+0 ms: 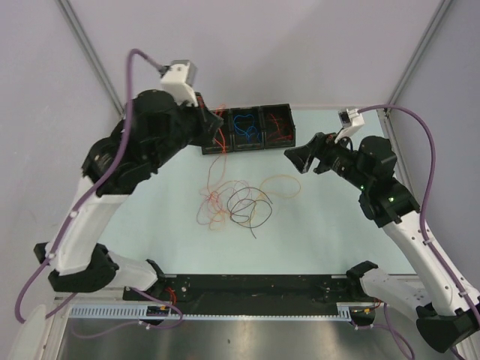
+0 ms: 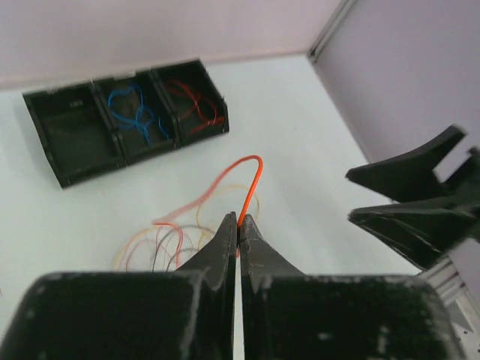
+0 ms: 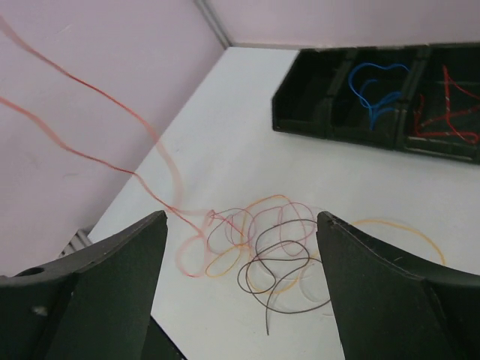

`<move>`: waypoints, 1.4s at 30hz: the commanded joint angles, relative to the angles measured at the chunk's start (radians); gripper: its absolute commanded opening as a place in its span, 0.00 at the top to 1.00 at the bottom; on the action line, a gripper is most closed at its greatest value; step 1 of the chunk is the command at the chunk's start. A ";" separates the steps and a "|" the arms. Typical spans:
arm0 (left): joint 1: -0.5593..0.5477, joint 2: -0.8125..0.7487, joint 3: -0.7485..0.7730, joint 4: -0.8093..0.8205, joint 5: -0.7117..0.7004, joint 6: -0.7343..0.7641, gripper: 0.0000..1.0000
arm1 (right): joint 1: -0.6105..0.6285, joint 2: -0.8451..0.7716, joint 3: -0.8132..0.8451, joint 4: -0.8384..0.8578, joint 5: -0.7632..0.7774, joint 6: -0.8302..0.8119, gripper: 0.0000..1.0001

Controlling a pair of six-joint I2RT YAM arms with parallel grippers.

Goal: Untangle the cables

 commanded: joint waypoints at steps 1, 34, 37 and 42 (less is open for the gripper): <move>0.029 0.040 0.086 -0.105 0.093 -0.088 0.98 | 0.001 -0.033 0.003 0.098 -0.202 -0.064 0.15; 0.215 0.086 -0.138 -0.050 0.760 -0.269 1.00 | 0.097 0.259 0.033 0.471 -0.663 -0.150 0.00; 0.217 0.087 -0.145 -0.038 0.790 -0.275 1.00 | 0.100 0.291 0.049 0.459 -0.666 -0.158 0.00; 0.215 0.091 -0.147 -0.032 0.826 -0.280 1.00 | 0.103 0.329 0.066 0.480 -0.677 -0.160 0.00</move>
